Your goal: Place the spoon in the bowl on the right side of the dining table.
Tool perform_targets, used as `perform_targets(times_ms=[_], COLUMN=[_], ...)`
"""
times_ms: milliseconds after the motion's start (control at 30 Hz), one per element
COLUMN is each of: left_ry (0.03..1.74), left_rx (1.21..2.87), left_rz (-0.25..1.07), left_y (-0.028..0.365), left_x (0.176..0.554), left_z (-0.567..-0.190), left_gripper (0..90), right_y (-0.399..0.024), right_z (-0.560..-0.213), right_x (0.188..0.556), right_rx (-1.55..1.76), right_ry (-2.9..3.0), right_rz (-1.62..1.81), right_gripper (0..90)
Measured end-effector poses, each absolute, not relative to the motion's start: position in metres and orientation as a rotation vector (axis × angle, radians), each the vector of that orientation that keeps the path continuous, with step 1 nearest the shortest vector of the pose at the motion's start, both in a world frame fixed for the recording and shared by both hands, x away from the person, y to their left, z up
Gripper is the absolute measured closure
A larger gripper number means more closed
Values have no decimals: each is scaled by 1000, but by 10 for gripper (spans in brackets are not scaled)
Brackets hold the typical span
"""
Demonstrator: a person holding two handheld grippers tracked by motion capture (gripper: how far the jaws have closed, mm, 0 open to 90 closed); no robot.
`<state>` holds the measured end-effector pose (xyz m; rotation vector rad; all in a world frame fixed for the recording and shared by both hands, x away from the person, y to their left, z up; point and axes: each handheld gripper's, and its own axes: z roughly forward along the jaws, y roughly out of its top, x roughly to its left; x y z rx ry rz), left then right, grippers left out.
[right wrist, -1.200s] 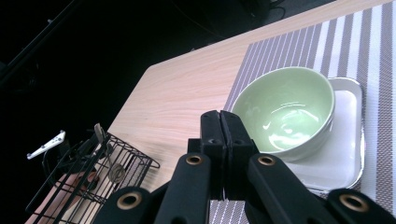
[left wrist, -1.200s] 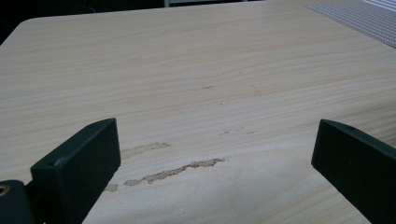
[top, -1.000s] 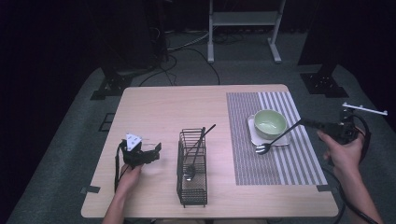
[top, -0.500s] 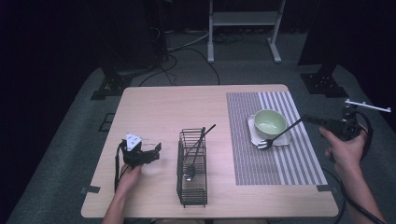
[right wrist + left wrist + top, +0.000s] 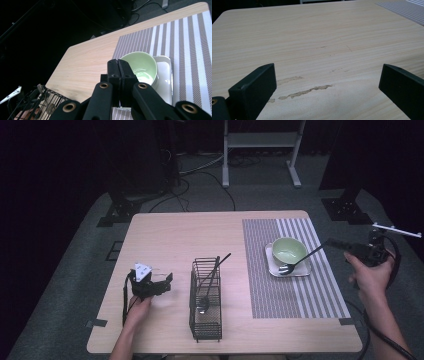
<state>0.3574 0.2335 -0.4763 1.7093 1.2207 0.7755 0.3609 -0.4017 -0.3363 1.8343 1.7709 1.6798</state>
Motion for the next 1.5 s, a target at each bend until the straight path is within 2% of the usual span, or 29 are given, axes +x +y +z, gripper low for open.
perform_targets(times_ms=[1500], left_ry=[1223], left_rx=[1704], left_rz=[773], left_y=[234], left_x=[357], left_z=[-476], left_gripper=[3], right_y=[-415], right_z=[-332], right_x=[384], right_rx=[1901], right_ry=[1615], right_rz=[1635], right_gripper=[887])
